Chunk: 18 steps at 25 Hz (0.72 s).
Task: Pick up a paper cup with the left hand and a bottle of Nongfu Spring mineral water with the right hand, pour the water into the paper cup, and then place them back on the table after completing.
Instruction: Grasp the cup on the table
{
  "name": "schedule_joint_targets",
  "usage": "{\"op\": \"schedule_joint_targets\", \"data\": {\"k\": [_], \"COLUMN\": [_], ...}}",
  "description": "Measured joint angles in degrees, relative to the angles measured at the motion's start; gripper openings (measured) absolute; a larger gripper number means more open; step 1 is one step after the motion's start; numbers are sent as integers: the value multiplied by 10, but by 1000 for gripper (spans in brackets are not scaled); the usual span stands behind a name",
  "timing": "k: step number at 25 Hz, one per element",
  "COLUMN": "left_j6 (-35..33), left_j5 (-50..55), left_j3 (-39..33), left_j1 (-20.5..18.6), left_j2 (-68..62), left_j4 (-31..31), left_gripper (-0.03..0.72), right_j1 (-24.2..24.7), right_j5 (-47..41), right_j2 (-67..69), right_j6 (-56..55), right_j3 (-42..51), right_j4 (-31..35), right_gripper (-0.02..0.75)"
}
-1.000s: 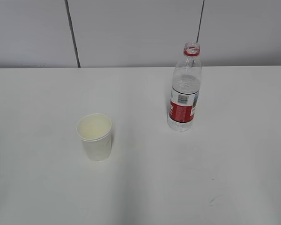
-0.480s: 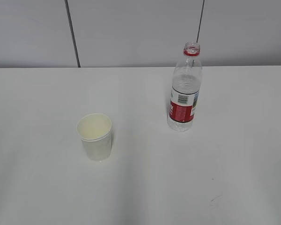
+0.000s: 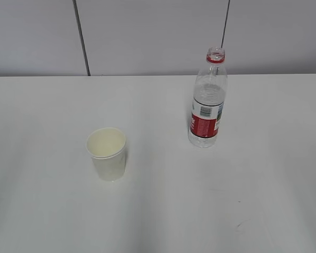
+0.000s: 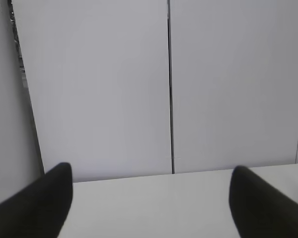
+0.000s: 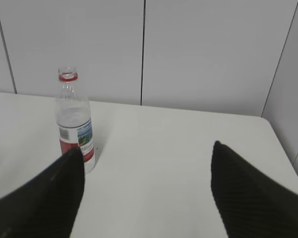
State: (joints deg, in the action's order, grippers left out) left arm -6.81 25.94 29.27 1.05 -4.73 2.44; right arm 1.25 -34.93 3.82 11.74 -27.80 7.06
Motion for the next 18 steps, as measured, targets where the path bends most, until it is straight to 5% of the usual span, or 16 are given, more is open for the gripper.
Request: {"op": "schedule_joint_targets", "data": {"k": [18], "left_j6": [0], "left_j5": [-218], "left_j3": [-15], "left_j1": [0], "left_j2": [-230], "left_j4": [1], "left_gripper": [587], "right_j1": [-1], "right_j5": [229], "right_j2": [138], "right_j6": [8], "right_j3": [8], "right_j4": [2], "right_gripper": [587]}}
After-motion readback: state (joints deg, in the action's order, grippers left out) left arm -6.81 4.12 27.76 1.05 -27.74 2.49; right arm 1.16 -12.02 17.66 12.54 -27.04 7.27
